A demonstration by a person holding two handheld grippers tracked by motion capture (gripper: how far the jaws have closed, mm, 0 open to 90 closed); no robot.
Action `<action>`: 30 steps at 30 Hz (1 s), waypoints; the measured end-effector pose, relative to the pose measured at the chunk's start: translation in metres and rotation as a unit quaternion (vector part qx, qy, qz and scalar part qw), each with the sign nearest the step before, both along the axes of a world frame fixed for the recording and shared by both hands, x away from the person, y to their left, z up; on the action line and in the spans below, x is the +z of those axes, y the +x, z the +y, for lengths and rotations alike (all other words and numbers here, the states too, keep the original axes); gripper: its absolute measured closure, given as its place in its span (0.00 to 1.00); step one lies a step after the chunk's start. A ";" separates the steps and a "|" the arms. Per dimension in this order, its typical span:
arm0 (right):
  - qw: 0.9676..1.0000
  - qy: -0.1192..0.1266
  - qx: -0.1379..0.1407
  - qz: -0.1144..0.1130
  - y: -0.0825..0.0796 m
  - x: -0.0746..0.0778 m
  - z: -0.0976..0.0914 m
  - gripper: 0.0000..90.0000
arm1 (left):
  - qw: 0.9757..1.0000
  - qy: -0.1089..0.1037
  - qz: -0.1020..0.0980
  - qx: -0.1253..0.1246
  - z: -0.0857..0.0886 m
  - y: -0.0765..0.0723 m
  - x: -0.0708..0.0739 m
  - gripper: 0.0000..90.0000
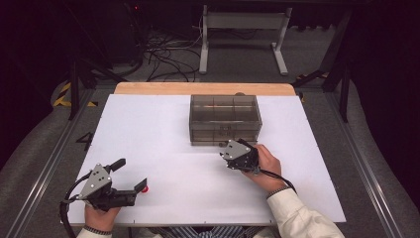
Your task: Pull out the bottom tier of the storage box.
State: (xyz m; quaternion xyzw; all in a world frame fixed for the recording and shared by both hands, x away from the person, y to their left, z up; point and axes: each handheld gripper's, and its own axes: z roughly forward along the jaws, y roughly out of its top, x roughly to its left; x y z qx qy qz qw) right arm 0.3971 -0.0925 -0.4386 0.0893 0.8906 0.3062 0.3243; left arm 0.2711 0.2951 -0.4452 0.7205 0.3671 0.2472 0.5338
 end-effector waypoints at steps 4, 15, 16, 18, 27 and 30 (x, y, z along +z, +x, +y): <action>0.999 0.007 0.015 0.033 0.008 0.005 -0.003 0.58 | 1.000 0.000 0.000 0.000 0.000 0.000 0.000 0.04; 0.996 0.017 -0.009 0.092 0.031 0.008 -0.010 0.57 | 1.000 0.000 0.000 0.000 0.000 0.000 0.000 0.04; 0.995 0.011 -0.012 0.101 0.036 0.007 -0.010 0.58 | 1.000 0.000 0.000 0.000 0.000 0.000 0.000 0.04; 0.994 0.007 -0.021 0.106 0.039 0.005 -0.010 0.58 | 1.000 0.001 0.001 -0.001 0.000 0.000 0.000 0.04; 0.994 -0.013 -0.039 0.101 0.046 -0.002 -0.011 0.58 | 1.000 0.000 0.000 0.000 0.000 0.000 0.000 0.04; 0.994 -0.012 -0.043 0.104 0.050 -0.004 -0.011 0.58 | 1.000 0.000 -0.001 -0.001 0.000 0.000 0.000 0.04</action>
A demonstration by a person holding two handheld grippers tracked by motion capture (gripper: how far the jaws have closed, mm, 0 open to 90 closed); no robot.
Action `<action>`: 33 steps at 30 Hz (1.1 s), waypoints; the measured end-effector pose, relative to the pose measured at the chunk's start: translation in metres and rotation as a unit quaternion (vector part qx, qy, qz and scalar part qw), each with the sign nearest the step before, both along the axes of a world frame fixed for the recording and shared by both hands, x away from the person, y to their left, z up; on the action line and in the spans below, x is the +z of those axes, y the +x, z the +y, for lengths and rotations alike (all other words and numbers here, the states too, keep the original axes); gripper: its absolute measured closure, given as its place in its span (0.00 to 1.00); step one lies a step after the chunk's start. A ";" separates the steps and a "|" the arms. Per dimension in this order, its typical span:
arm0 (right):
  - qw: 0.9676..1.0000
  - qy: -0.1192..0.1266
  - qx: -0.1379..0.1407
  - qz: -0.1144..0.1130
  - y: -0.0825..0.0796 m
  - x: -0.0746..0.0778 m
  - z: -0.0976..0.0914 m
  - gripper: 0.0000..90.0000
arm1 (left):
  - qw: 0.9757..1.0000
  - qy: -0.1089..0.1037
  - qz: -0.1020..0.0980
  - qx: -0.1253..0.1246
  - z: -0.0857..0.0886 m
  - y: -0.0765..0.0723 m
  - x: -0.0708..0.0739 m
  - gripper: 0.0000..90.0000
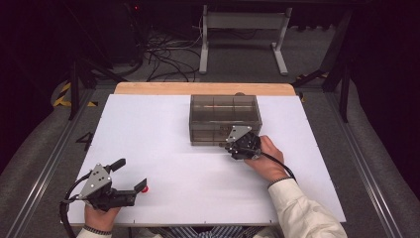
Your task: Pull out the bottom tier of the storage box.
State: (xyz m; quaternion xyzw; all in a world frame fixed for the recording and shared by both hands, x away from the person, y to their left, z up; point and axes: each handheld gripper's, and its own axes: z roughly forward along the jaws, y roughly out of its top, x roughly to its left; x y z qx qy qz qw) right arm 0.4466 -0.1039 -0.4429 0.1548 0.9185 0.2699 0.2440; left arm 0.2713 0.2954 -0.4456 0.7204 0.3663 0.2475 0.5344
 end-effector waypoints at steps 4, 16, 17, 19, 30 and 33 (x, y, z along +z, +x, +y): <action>1.000 -0.002 0.003 0.008 0.001 -0.002 0.001 0.59 | 1.000 0.000 0.001 0.000 0.000 0.000 0.000 0.04; 0.999 0.008 0.007 0.047 -0.003 0.005 -0.004 0.69 | 1.000 0.002 0.000 0.000 0.000 0.000 0.000 0.04; 0.999 0.008 0.007 0.047 -0.003 0.005 -0.004 0.69 | 1.000 0.002 0.000 0.000 0.000 0.000 0.000 0.04; 0.999 0.005 0.009 0.052 -0.005 0.007 -0.004 0.71 | 1.000 0.001 0.000 0.000 0.000 0.000 0.000 0.04; 0.996 -0.007 0.024 0.087 -0.011 0.009 -0.004 0.75 | 1.000 0.003 -0.001 0.002 0.000 0.000 0.000 0.04; 0.995 -0.007 0.024 0.091 -0.012 0.009 -0.005 0.75 | 1.000 0.002 -0.002 0.002 0.000 0.000 0.000 0.04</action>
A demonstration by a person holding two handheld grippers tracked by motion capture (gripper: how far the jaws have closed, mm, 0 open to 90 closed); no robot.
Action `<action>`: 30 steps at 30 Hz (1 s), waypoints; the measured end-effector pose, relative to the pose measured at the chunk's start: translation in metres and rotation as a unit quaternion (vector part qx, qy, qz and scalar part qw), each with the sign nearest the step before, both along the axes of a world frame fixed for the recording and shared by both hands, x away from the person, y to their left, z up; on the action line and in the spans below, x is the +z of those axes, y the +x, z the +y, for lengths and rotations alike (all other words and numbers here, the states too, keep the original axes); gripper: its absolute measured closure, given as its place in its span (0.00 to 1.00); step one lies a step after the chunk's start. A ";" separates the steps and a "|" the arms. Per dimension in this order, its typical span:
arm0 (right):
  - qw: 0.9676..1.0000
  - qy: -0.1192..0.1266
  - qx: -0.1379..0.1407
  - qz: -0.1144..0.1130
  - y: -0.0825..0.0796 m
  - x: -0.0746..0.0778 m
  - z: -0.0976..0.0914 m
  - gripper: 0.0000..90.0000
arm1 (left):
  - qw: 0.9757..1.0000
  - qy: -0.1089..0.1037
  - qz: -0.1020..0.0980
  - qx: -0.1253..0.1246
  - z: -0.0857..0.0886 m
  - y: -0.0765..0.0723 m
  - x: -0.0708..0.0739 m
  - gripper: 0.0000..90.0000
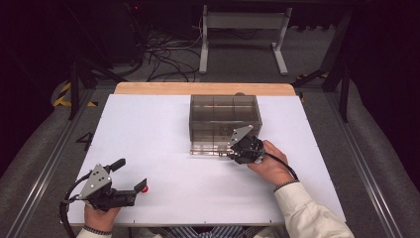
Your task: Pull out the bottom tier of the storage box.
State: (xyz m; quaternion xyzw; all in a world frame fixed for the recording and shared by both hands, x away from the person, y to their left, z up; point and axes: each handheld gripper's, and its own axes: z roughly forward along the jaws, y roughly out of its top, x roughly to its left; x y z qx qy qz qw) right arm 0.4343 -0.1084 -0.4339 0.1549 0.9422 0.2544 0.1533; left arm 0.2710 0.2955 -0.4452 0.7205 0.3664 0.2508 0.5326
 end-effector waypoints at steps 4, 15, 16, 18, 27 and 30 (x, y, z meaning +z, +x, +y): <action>1.000 -0.005 0.007 0.006 -0.001 0.001 -0.001 0.75 | 1.000 0.000 0.000 0.000 0.000 0.000 0.000 0.04; 1.000 -0.008 0.014 0.017 -0.007 0.002 -0.002 0.75 | 1.000 0.000 0.000 0.001 0.000 0.000 0.000 0.04; 1.000 -0.011 0.019 0.018 -0.007 0.003 -0.003 0.75 | 1.000 0.000 0.000 0.000 0.000 0.000 0.000 0.04; 1.000 -0.012 0.017 0.022 -0.009 0.003 -0.003 0.74 | 1.000 0.001 0.000 0.001 0.000 0.000 0.000 0.04; 0.999 -0.009 0.021 0.031 -0.014 0.003 -0.004 0.74 | 1.000 -0.002 0.000 0.001 -0.001 0.000 0.000 0.04; 0.999 -0.010 0.025 0.032 -0.014 0.004 -0.004 0.74 | 1.000 -0.001 0.000 0.001 -0.001 0.000 0.000 0.04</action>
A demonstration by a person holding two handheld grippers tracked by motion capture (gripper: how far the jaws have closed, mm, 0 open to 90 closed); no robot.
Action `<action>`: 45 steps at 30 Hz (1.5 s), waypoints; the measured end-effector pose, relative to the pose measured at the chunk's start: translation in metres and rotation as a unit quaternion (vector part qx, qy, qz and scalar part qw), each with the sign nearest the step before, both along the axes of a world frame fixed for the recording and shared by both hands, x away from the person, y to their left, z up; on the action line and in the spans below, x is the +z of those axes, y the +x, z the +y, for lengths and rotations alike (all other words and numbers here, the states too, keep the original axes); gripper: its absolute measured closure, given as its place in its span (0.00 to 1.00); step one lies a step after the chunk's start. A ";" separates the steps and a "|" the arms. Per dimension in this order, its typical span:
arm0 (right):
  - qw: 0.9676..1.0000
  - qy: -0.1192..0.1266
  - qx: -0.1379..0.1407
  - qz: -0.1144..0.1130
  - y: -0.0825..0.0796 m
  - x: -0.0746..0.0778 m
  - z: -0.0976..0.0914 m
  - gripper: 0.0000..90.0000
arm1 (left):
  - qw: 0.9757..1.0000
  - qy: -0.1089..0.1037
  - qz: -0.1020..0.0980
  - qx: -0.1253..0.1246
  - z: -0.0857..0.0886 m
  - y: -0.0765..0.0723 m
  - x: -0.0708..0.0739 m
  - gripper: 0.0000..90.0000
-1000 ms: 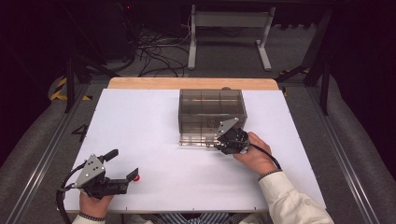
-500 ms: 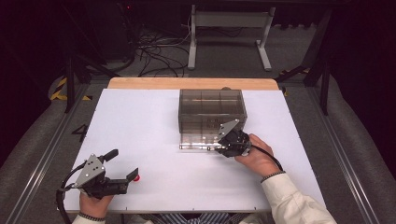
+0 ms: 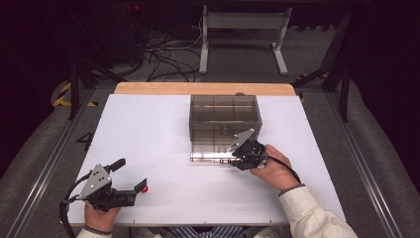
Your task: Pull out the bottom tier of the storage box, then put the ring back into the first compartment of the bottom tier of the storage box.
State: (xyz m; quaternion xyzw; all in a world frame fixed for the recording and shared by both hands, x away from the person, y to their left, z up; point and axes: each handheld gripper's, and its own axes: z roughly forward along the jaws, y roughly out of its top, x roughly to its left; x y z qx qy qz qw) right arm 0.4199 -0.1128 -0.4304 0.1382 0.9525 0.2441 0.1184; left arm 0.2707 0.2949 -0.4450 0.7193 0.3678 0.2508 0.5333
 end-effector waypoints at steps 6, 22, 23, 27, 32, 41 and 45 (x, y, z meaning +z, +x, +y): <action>1.000 0.001 0.001 0.004 -0.004 0.000 -0.001 0.73 | 1.000 0.001 0.004 -0.002 0.000 0.001 0.000 0.04; 1.000 0.008 0.006 0.007 -0.009 0.000 -0.002 0.72 | 1.000 0.000 0.003 -0.004 -0.001 0.002 0.000 0.04; 1.000 0.008 0.004 0.009 -0.009 0.000 -0.002 0.72 | 1.000 0.000 0.003 -0.004 -0.001 0.002 0.000 0.04; 1.000 0.014 0.006 0.002 -0.009 0.000 -0.001 0.70 | 1.000 0.000 0.002 -0.006 -0.001 0.002 0.000 0.04; 1.000 0.027 0.000 -0.009 -0.011 0.004 -0.003 0.67 | 1.000 -0.001 0.002 -0.006 -0.001 0.002 0.000 0.04; 0.995 0.092 -0.018 -0.047 -0.018 0.020 -0.015 0.52 | 1.000 0.001 0.005 -0.008 -0.002 0.005 0.000 0.04; 0.992 0.111 -0.028 -0.053 -0.021 0.023 -0.019 0.48 | 1.000 0.002 0.004 -0.008 -0.003 0.005 0.000 0.04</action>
